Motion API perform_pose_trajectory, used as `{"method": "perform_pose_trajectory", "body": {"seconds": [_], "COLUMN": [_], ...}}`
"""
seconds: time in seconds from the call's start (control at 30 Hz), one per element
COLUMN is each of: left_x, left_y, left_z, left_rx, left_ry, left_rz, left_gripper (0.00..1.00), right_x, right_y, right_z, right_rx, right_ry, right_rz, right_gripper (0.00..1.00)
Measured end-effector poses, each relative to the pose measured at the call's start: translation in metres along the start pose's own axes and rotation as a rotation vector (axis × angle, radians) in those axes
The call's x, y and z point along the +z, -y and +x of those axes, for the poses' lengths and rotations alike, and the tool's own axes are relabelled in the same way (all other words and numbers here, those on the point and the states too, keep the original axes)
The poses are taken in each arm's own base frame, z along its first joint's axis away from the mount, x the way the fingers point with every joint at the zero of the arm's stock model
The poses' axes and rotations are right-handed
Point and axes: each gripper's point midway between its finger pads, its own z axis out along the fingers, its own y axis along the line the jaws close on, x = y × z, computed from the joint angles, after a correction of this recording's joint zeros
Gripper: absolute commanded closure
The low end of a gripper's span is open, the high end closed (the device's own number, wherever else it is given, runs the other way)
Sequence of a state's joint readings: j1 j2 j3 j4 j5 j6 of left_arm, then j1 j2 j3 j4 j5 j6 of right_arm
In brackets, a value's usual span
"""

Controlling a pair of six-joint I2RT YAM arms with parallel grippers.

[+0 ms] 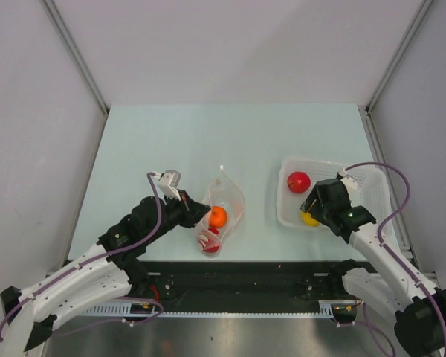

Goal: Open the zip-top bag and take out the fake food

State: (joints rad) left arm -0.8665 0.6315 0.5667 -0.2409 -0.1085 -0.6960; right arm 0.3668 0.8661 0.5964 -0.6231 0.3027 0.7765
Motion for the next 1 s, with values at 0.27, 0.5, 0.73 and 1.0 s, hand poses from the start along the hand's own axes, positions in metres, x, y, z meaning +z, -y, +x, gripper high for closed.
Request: {"method": "perform_pose_trajectory", "body": {"seconds": [0.27,0.5,0.73,1.0], "left_x": [-0.001,-0.003,-0.003,-0.004], "left_y": [0.006,0.012,0.013,0.014], "left_z": [-0.002,-0.004,-0.005,-0.006], "left_rx": [-0.003,-0.004,-0.005,-0.006], "left_ry": [0.005,0.011,0.014,0.016], "left_rz": [0.029,0.055,0.062,0.069], "left_gripper": [1.00,1.00,1.00,1.00], "right_x": [0.016,0.015,-0.024,-0.118], "right_y": [-0.009,-0.010,-0.049,-0.151], "right_z": [0.014,0.014,-0.015,-0.031], "right_rx": [-0.038,-0.071,-0.130,-0.236], "right_ry": [-0.060,-0.066,-0.016,0.069], "right_rz": [-0.040,-0.048,-0.122,-0.381], "right_gripper": [0.44,0.11,0.09,0.33]}}
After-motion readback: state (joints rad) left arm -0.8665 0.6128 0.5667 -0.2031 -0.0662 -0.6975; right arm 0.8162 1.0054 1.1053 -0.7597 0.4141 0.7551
